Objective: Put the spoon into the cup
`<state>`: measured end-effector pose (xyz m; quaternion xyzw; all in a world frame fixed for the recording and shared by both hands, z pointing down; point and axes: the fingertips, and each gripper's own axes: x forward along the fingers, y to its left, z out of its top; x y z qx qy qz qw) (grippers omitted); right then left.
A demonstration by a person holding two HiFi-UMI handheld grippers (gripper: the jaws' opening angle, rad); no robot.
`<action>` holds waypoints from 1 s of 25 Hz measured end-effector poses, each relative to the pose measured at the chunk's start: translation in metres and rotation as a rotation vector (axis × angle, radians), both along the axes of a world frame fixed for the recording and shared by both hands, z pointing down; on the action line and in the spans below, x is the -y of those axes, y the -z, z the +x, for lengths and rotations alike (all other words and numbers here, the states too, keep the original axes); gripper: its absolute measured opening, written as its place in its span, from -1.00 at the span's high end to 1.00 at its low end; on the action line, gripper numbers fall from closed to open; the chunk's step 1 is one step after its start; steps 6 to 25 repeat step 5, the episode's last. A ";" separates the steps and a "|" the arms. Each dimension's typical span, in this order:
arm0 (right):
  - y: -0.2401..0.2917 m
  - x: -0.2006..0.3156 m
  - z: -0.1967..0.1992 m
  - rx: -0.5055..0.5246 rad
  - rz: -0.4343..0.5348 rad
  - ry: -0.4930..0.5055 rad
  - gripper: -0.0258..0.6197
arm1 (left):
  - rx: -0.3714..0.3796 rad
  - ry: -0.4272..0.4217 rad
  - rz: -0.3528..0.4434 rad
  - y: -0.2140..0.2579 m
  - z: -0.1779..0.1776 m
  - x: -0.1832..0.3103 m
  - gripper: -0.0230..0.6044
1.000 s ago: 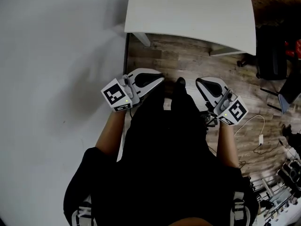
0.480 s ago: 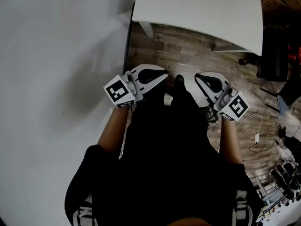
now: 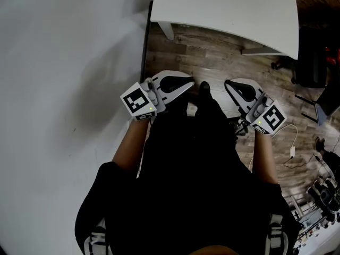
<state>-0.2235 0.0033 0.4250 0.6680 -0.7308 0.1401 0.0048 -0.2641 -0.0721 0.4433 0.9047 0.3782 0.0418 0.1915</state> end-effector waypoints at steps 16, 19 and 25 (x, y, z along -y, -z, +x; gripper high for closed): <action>-0.002 0.009 -0.007 -0.009 -0.002 0.024 0.90 | -0.016 -0.019 0.008 0.002 -0.002 -0.003 0.87; -0.002 0.009 -0.007 -0.009 -0.002 0.024 0.90 | -0.016 -0.019 0.008 0.002 -0.002 -0.003 0.87; -0.002 0.009 -0.007 -0.009 -0.002 0.024 0.90 | -0.016 -0.019 0.008 0.002 -0.002 -0.003 0.87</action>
